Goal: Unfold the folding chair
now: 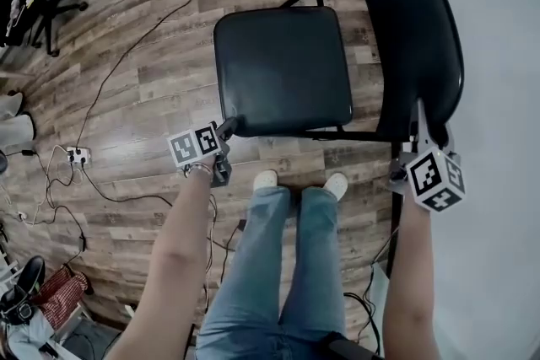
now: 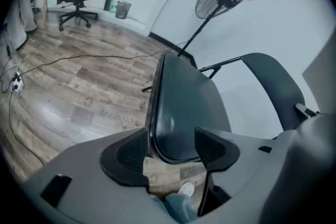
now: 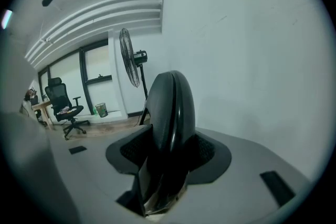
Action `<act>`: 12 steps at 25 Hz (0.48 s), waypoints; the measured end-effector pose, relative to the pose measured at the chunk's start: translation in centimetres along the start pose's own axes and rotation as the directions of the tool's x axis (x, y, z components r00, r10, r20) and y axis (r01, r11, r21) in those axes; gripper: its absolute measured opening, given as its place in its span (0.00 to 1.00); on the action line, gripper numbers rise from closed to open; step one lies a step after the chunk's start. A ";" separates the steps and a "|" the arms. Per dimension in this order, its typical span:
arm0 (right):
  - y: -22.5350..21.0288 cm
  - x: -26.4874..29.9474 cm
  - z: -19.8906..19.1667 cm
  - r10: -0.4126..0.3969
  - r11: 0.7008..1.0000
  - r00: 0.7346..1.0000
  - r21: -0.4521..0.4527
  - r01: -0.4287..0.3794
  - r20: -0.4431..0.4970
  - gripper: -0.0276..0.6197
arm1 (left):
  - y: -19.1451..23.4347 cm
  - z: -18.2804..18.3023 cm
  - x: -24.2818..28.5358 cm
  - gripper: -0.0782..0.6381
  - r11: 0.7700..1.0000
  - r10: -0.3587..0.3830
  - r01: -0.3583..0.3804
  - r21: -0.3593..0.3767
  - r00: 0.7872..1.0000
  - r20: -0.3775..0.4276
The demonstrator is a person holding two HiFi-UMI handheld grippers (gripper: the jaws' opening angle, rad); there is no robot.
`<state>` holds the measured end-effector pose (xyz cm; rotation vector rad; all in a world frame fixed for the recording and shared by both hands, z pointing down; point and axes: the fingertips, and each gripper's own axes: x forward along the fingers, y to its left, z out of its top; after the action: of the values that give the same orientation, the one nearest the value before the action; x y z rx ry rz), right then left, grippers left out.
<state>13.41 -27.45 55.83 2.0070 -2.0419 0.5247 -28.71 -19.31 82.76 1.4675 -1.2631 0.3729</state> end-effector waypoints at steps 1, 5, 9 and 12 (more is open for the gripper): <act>-0.1 0.1 0.0 -0.004 1.000 1.000 0.013 0.004 -0.021 0.31 | -0.4 0.0 -0.7 0.48 1.000 0.002 -0.002 0.003 1.000 -0.003; 0.0 0.3 -0.3 -0.014 0.999 0.994 0.031 0.018 -0.113 0.32 | -2.3 0.4 -3.4 0.48 1.000 0.001 0.000 -0.004 1.000 0.008; -0.1 0.2 -1.0 -0.040 0.997 0.974 -0.073 0.025 -0.221 0.37 | -4.5 1.4 -5.4 0.48 1.000 -0.007 0.008 -0.015 0.999 0.033; -0.1 -0.4 -1.4 -0.067 0.991 0.951 -0.134 0.028 -0.303 0.40 | -6.3 2.0 -7.1 0.48 1.000 -0.005 0.004 0.014 0.999 0.033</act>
<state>13.44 -26.53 56.92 1.7695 -1.7892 0.6339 -26.98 -18.68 73.22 1.4941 -1.2858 0.3563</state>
